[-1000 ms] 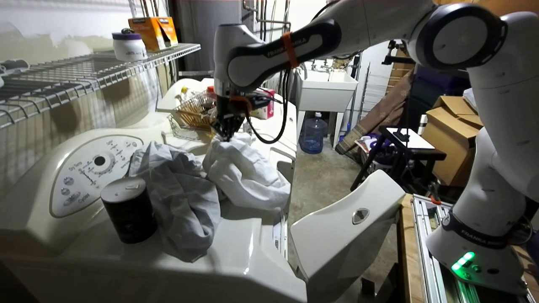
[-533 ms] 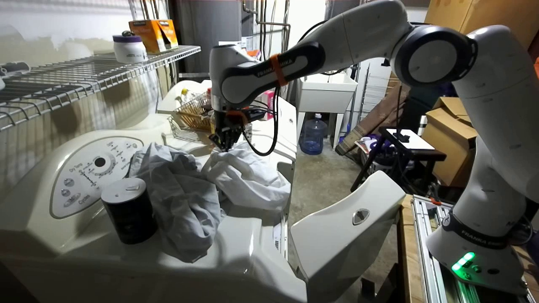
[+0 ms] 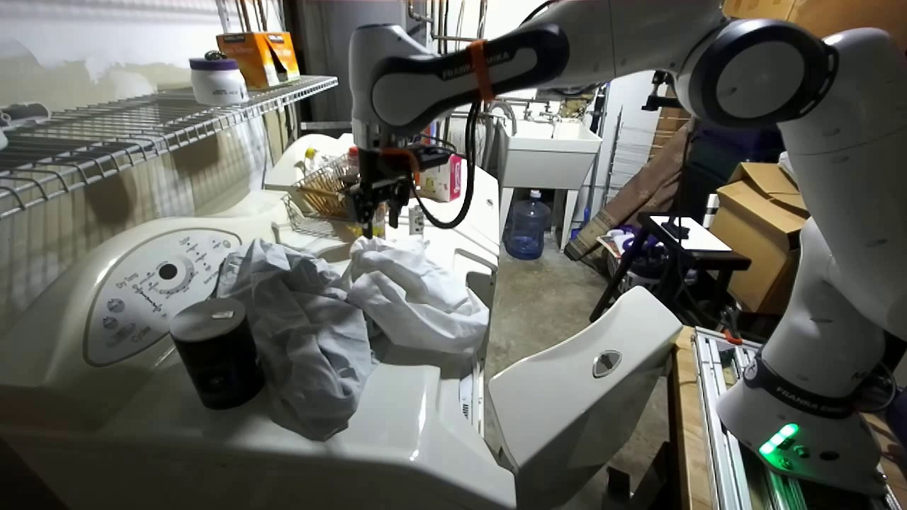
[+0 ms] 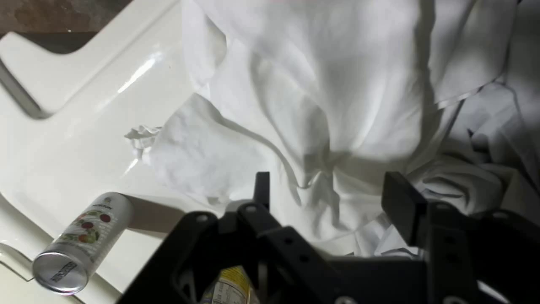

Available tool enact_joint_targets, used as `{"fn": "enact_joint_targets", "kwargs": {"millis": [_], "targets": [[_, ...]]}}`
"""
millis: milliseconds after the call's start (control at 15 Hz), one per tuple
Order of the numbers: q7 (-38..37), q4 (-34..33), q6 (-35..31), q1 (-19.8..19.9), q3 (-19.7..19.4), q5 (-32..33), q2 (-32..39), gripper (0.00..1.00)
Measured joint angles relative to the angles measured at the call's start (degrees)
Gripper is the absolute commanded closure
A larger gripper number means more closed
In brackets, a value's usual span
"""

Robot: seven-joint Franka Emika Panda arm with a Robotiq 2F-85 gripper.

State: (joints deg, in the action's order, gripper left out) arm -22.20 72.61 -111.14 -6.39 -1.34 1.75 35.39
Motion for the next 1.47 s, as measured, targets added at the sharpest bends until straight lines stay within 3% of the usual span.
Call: {"fn": "enact_joint_targets", "kwargs": {"millis": [600,800,1067,1467], "targets": [[5.3,10.3,18.6,1.1,2.1,-5.2,-7.3,0.0],[8.8,14.8,17.4,2.8,1.9,-5.3,-7.0,0.0],[9.9,15.5,17.2,3.0,2.1,-5.4,-7.0,0.0],[23.9,16.2,17.5,2.1,4.9,-4.1,-4.8,0.0]]}}
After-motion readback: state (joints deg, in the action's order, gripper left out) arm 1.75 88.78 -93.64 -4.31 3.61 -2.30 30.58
